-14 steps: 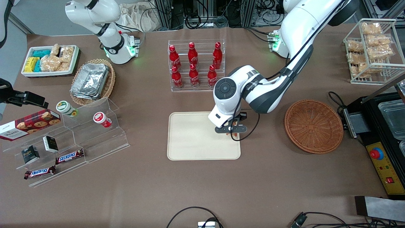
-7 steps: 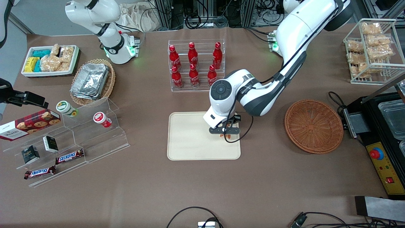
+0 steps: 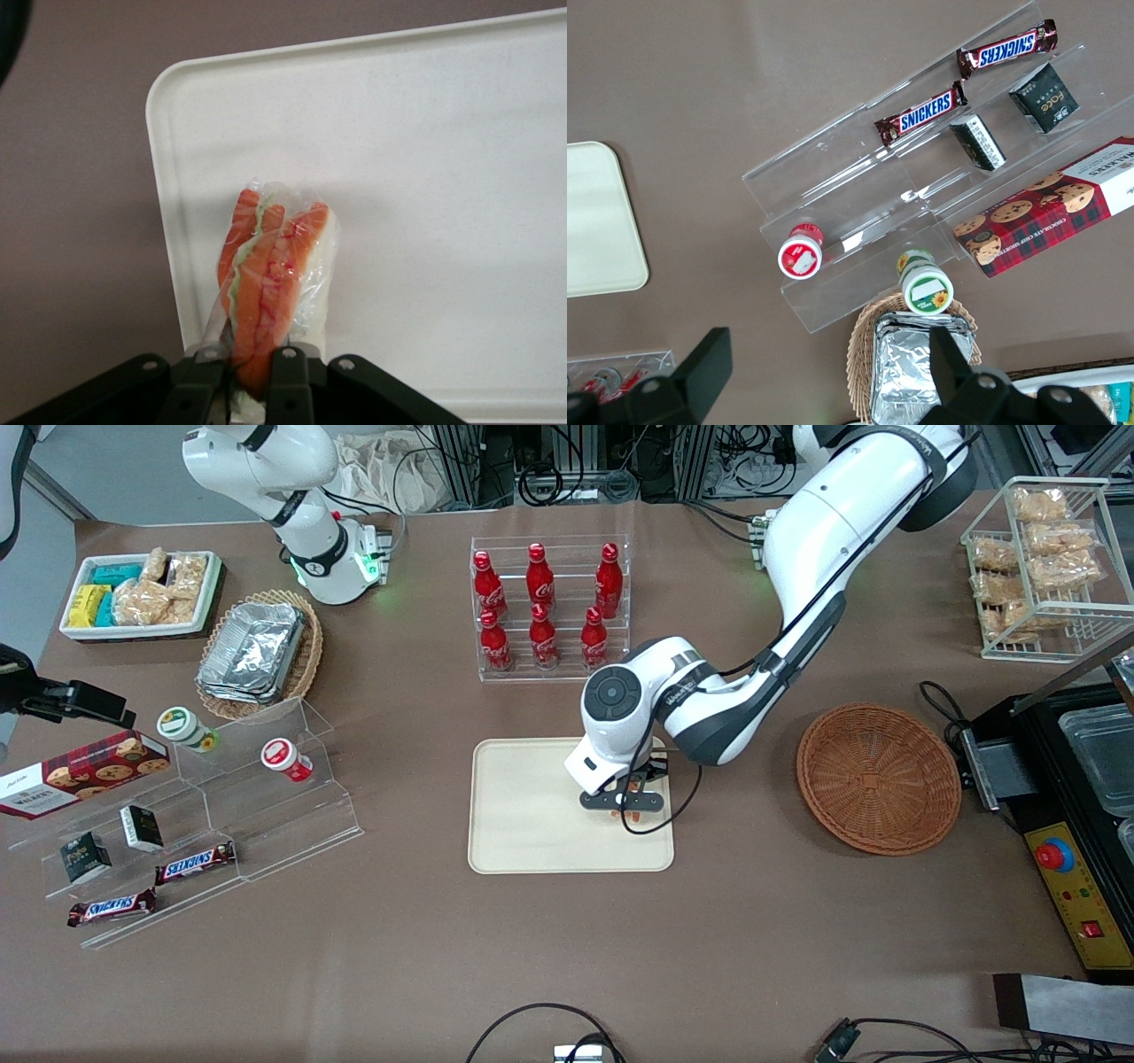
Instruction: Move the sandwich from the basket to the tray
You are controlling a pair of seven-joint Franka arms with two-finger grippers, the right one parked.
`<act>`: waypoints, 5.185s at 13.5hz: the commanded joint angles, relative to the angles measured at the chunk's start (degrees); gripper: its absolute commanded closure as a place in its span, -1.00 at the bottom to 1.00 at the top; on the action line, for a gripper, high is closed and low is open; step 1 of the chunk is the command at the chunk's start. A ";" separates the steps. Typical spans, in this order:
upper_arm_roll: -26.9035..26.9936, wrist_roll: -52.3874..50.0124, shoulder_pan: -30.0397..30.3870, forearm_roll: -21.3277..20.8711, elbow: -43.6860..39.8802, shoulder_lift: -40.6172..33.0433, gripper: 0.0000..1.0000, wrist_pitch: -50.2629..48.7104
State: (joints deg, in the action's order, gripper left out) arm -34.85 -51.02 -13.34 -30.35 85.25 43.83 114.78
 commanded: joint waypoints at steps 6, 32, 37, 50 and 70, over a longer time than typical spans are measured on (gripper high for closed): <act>0.40 -1.89 -1.60 -2.52 -2.54 2.92 0.70 -0.61; 0.13 -3.30 2.35 -1.65 -8.25 -0.94 -0.27 -9.30; 0.13 -3.39 6.91 0.81 -10.27 -4.18 -0.34 -11.42; 0.31 -3.39 16.14 4.25 -10.45 -10.87 -1.00 -17.05; 25.51 29.46 14.49 21.46 12.66 -38.98 -1.00 -15.55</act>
State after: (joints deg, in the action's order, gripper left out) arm -13.35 -25.00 3.70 -10.89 93.97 9.78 98.87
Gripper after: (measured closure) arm 0.000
